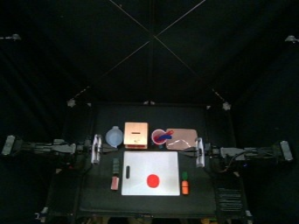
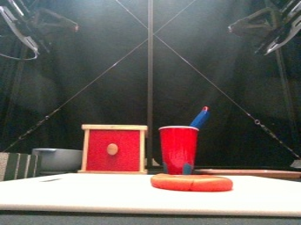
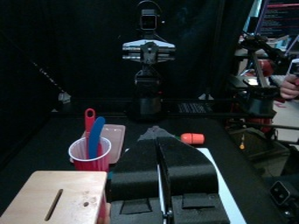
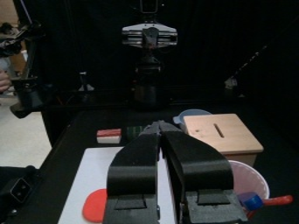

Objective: Get the cutter from the drawer then cut the dough then place the extra dough in the bowl
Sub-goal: Open the drawer

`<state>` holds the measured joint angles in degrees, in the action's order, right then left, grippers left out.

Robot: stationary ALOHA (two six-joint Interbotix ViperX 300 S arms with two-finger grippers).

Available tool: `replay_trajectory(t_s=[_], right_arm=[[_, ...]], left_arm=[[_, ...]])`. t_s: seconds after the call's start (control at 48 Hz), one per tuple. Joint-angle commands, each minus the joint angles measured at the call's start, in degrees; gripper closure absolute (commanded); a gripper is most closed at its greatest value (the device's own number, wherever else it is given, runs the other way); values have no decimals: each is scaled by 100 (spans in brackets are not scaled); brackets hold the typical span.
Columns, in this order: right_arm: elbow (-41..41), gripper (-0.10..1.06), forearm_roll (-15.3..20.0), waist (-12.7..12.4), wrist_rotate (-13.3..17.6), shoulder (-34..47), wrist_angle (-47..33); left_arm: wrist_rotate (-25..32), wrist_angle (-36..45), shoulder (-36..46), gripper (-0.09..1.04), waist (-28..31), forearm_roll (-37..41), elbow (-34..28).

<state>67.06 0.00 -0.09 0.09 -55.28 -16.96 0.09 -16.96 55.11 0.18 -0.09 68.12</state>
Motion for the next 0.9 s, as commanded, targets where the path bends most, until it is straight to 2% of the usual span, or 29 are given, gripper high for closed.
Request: replay_trajectory(t_s=[0.021,0.229,0.375,0.479,0.667,0.896], right_arm=[[-79,96,-18,-316,35,299,-79],[-668,94,-123,-932,-70,1556,-633],[-1230,94,-510,-1415,-18,2602,-1239],[-1775,94,-800,-1617,-9,3498,-1635],[-2953,94,-1178,-1767,35,5098,-1775],[-4034,94,-1257,-1740,35,6460,-1775]], left_arm=[[-79,-457,-510,89,141,-185,-255],[-79,-1116,-1125,89,79,-1055,-229],[-176,-1556,-1538,88,9,-2021,-167],[-299,-1784,-1723,88,-53,-2540,-141],[-501,-1890,-2127,88,-448,-3331,-105],[-923,-1925,-2786,86,-650,-3691,-185]])
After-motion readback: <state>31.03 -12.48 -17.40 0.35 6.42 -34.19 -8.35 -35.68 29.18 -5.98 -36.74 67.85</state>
